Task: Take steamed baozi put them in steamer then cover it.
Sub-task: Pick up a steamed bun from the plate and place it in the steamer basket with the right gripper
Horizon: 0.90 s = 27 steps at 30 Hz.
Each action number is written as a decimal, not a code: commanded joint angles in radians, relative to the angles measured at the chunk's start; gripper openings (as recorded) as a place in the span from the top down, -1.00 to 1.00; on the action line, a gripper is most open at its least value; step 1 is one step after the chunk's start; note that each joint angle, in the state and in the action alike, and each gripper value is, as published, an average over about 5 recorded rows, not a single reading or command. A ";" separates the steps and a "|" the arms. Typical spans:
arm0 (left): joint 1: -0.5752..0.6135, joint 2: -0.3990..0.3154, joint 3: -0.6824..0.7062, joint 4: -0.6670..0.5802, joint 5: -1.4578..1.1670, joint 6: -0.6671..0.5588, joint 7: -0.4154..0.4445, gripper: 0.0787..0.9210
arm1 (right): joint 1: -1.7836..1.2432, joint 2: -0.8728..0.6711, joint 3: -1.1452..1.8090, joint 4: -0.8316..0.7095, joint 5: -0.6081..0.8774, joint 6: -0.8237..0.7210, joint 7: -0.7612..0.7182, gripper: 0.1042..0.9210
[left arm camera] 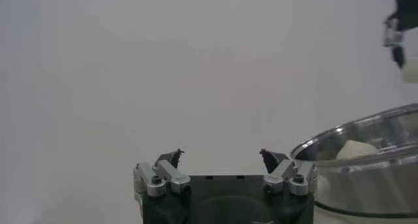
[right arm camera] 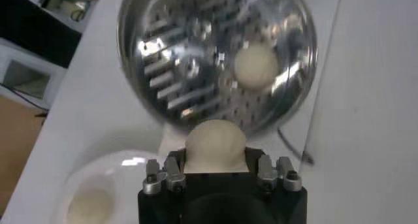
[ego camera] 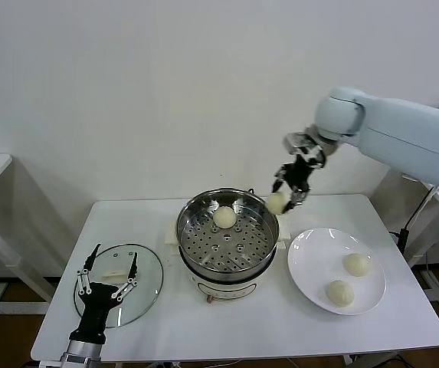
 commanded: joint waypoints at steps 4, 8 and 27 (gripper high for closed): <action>-0.007 -0.003 -0.001 0.010 0.001 -0.005 0.000 -0.77 | -0.020 0.297 -0.093 0.009 0.132 -0.116 0.138 -0.25; -0.007 -0.006 -0.003 0.008 0.002 -0.005 -0.001 -0.77 | -0.062 0.329 -0.093 0.003 0.117 -0.133 0.172 -0.24; -0.007 -0.004 -0.021 0.010 -0.004 0.000 -0.010 -0.77 | -0.171 0.366 -0.078 -0.046 0.067 -0.164 0.252 -0.21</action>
